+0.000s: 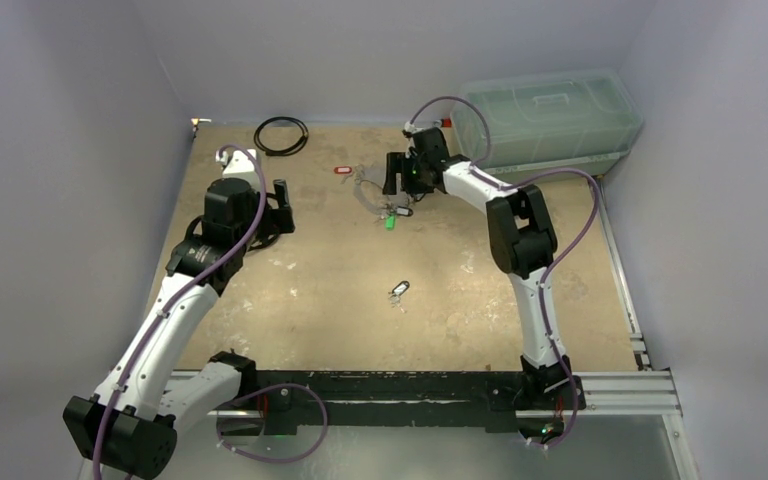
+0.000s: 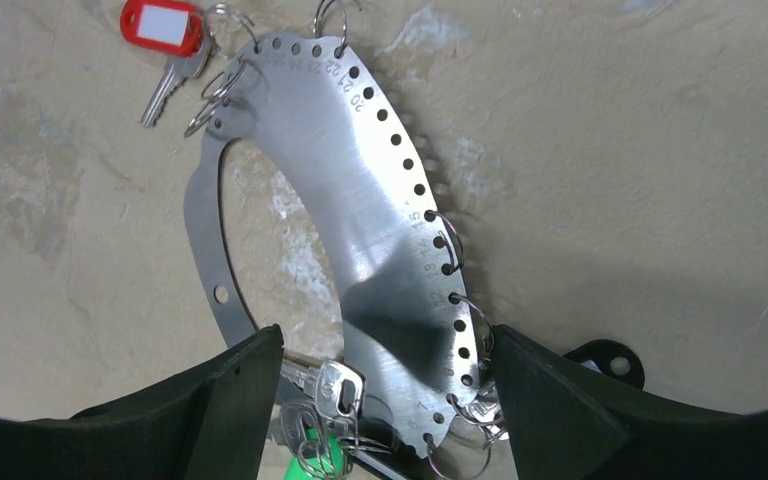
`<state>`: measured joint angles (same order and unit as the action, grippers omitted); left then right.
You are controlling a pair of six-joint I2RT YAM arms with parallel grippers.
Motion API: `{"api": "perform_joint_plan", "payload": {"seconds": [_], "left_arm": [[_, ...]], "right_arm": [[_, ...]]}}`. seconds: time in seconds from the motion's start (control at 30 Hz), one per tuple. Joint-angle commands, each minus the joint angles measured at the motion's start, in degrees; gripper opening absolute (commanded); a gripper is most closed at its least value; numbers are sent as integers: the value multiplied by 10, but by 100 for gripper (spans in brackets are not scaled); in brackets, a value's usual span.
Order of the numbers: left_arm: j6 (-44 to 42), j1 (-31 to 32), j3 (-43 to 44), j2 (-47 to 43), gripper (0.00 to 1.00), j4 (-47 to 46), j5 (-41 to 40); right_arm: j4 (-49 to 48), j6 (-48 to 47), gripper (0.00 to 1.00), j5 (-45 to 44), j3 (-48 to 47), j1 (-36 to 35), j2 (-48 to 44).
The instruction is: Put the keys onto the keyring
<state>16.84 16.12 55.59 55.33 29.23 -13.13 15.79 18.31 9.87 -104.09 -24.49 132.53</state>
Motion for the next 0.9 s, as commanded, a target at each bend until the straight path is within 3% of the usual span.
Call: {"api": "perform_joint_plan", "payload": {"seconds": [0.0,0.5,0.87], "left_arm": [[-5,-4,0,3,90,-20,9],[-6,-4,0,0,89,-21,18],[-8,-4,-3,-3,89,-27,27]], "right_arm": [[-9,21,77,37,34,-9,-38],[-11,31,67,40,123,-64,-101],[-92,83,60,68,238,-117,-189]]}}
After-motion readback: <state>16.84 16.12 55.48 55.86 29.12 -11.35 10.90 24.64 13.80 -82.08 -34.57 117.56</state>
